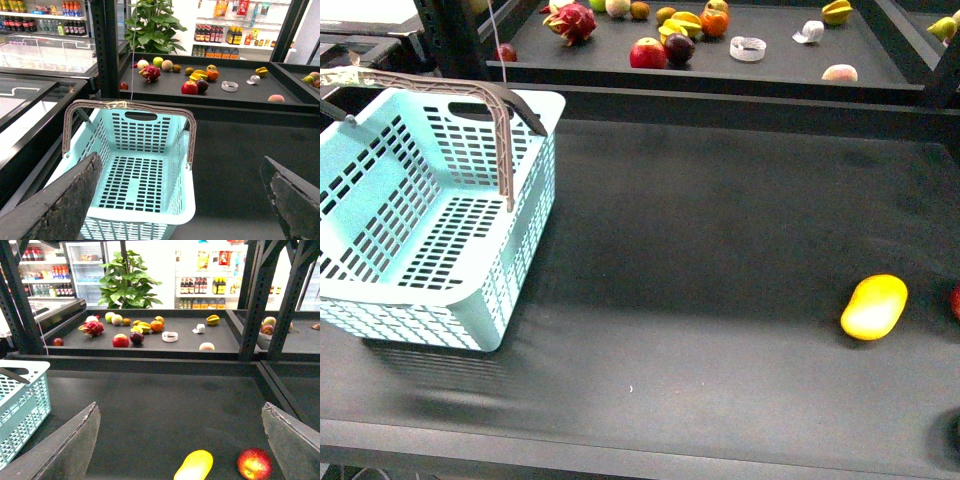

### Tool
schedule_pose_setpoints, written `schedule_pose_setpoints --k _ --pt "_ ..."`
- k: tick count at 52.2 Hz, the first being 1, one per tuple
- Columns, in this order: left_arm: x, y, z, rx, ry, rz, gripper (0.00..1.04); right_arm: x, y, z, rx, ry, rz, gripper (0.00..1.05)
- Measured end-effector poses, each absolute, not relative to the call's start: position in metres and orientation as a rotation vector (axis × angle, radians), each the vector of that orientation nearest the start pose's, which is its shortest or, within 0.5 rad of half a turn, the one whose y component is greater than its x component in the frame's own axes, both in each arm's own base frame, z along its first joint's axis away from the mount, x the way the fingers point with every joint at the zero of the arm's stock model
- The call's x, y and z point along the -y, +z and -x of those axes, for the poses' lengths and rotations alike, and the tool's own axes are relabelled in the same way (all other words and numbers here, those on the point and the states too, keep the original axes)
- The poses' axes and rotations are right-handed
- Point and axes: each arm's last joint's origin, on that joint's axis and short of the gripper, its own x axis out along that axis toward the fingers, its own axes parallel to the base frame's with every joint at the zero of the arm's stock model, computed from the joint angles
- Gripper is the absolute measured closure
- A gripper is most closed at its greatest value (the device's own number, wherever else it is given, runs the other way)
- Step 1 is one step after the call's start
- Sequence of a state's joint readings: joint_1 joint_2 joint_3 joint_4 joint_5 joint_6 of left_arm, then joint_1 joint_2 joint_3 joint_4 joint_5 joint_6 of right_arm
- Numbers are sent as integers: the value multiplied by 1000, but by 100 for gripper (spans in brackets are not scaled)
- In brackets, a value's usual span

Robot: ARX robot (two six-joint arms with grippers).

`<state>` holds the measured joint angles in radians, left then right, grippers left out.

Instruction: Pick mango with right arm and hold basket with left

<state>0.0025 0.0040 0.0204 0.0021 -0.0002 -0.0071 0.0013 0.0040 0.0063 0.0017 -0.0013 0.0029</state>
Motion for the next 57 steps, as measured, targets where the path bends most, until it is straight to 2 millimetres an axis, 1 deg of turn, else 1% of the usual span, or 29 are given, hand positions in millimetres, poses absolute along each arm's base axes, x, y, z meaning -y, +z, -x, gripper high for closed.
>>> schedule_pose_setpoints --k 49,50,54,57 --pt "0 170 -97 19 4 7 8 0 166 -98 4 3 -3 8" --pt "0 170 -97 18 31 13 8 0 166 -98 4 3 -3 8" --pt "2 170 -100 15 262 97 8 0 166 -98 4 3 -3 8" --pt "3 168 -103 -1 377 131 8 0 166 -98 4 2 -3 8"
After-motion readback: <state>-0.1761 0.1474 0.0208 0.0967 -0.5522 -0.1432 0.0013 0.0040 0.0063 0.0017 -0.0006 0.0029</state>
